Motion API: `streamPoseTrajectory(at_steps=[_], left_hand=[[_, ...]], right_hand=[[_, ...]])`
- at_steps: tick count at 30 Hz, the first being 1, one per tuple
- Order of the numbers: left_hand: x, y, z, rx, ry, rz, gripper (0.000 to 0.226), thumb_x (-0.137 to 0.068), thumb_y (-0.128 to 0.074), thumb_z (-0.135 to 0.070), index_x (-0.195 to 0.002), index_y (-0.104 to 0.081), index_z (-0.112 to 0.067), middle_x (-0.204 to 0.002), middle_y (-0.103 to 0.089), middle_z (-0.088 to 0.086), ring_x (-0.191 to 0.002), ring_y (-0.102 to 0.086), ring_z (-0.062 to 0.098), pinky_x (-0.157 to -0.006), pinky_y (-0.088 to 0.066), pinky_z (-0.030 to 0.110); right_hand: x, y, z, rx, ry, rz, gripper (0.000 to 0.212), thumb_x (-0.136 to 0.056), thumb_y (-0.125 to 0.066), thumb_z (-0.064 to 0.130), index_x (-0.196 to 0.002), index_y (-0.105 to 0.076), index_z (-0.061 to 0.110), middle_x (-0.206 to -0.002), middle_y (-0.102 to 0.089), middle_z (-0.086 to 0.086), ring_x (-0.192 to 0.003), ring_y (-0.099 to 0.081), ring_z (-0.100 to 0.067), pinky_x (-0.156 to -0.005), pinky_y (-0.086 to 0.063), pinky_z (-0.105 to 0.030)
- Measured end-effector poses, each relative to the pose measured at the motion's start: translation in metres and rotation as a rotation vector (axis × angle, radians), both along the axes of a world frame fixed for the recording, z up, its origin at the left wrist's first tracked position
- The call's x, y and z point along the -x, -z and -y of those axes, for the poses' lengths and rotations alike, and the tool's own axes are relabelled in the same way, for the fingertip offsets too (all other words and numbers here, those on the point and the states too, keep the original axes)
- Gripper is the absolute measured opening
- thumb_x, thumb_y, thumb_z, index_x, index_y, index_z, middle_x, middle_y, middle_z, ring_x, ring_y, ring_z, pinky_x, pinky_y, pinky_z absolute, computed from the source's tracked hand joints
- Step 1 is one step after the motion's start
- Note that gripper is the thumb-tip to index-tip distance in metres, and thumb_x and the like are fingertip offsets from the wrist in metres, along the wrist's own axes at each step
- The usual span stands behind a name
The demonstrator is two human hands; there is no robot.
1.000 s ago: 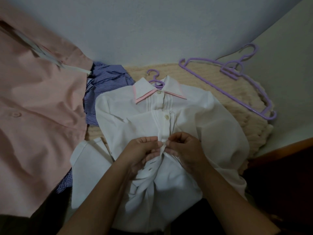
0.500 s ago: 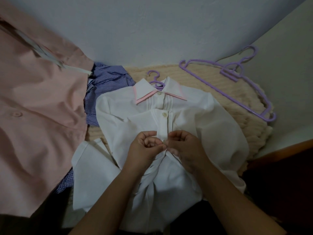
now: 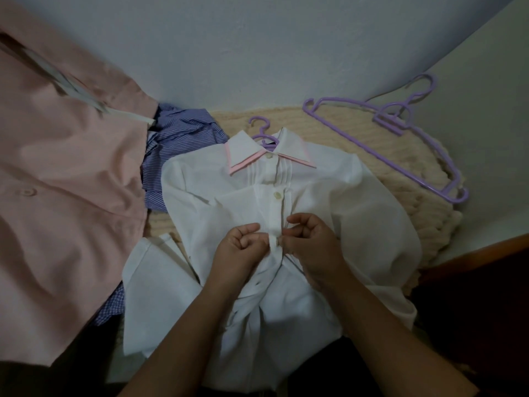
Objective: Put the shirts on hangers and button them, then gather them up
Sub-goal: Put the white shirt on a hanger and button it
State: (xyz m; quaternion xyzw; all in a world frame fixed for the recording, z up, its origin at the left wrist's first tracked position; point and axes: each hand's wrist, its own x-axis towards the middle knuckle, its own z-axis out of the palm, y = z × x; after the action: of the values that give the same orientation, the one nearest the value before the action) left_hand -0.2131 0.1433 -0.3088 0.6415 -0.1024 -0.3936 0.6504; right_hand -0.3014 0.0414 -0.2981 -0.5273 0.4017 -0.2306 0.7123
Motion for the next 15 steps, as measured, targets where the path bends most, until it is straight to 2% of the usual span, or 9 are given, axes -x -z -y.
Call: streamPoseTrajectory(at_steps=[2, 4, 6, 8, 10, 12, 15], left_hand=[[0.0003, -0.0023, 0.0005, 0.004, 0.013, -0.019, 0.038, -0.081, -0.073, -0.007, -0.115, -0.058, -0.005, -0.093, -0.069, 0.021, -0.085, -0.066, 0.029, -0.089, -0.052, 0.044], [0.0026, -0.0064, 0.0022, 0.033, 0.007, -0.044, 0.044, -0.075, -0.077, -0.008, -0.114, -0.057, -0.004, -0.088, -0.067, 0.017, -0.081, -0.064, 0.024, -0.086, -0.052, 0.038], [0.0023, -0.0062, 0.0024, 0.050, -0.011, -0.073, 0.047, -0.069, -0.077, -0.007, -0.112, -0.056, -0.004, -0.091, -0.067, 0.019, -0.085, -0.066, 0.027, -0.084, -0.053, 0.034], [0.0011, -0.0052, 0.0026, 0.031, -0.012, -0.034, 0.041, -0.077, -0.072, -0.003, -0.115, -0.056, -0.002, -0.091, -0.065, 0.021, -0.080, -0.063, 0.027, -0.076, -0.054, 0.028], [-0.0003, -0.0029, 0.0027, 0.016, -0.007, -0.024, 0.036, -0.083, -0.067, -0.002, -0.117, -0.055, -0.001, -0.089, -0.063, 0.022, -0.077, -0.058, 0.027, -0.072, -0.051, 0.027], [-0.0023, -0.0011, 0.0020, 0.039, 0.016, -0.078, 0.032, -0.084, -0.065, -0.002, -0.115, -0.056, -0.004, -0.087, -0.068, 0.017, -0.077, -0.062, 0.025, -0.071, -0.052, 0.028], [-0.0048, -0.0005, 0.0011, 0.086, 0.023, -0.202, 0.029, -0.085, -0.062, 0.000, -0.112, -0.058, -0.007, -0.078, -0.071, 0.009, -0.065, -0.066, 0.013, -0.061, -0.055, 0.020]], right_hand=[[-0.0008, -0.0005, -0.0025, 0.033, -0.016, -0.006, 0.037, -0.072, -0.063, -0.017, -0.084, -0.060, 0.018, -0.062, -0.058, 0.003, -0.059, -0.056, -0.008, -0.058, -0.049, -0.020], [-0.0023, -0.0009, -0.0039, 0.010, -0.009, 0.010, 0.036, -0.072, -0.064, -0.017, -0.085, -0.060, 0.016, -0.060, -0.057, 0.006, -0.055, -0.055, -0.005, -0.055, -0.048, -0.018], [-0.0033, -0.0005, -0.0047, -0.043, -0.005, 0.030, 0.036, -0.072, -0.063, -0.019, -0.084, -0.059, 0.014, -0.059, -0.057, 0.006, -0.054, -0.055, -0.005, -0.053, -0.048, -0.018], [-0.0026, 0.0003, -0.0042, -0.108, -0.003, 0.048, 0.035, -0.072, -0.063, -0.020, -0.084, -0.059, 0.013, -0.060, -0.060, 0.003, -0.058, -0.057, -0.010, -0.057, -0.051, -0.023], [-0.0009, 0.0018, -0.0024, -0.189, -0.007, 0.089, 0.034, -0.073, -0.061, -0.021, -0.084, -0.058, 0.011, -0.060, -0.063, 0.000, -0.061, -0.060, -0.016, -0.063, -0.053, -0.029], [0.0005, 0.0027, -0.0002, -0.270, -0.006, 0.140, 0.033, -0.074, -0.058, -0.023, -0.085, -0.057, 0.009, -0.058, -0.064, 0.000, -0.059, -0.061, -0.015, -0.062, -0.054, -0.029], [0.0020, 0.0052, 0.0037, -0.384, 0.015, 0.228, 0.035, -0.074, -0.053, -0.026, -0.085, -0.055, 0.008, -0.059, -0.063, -0.003, -0.058, -0.062, -0.015, -0.063, -0.055, -0.030]])
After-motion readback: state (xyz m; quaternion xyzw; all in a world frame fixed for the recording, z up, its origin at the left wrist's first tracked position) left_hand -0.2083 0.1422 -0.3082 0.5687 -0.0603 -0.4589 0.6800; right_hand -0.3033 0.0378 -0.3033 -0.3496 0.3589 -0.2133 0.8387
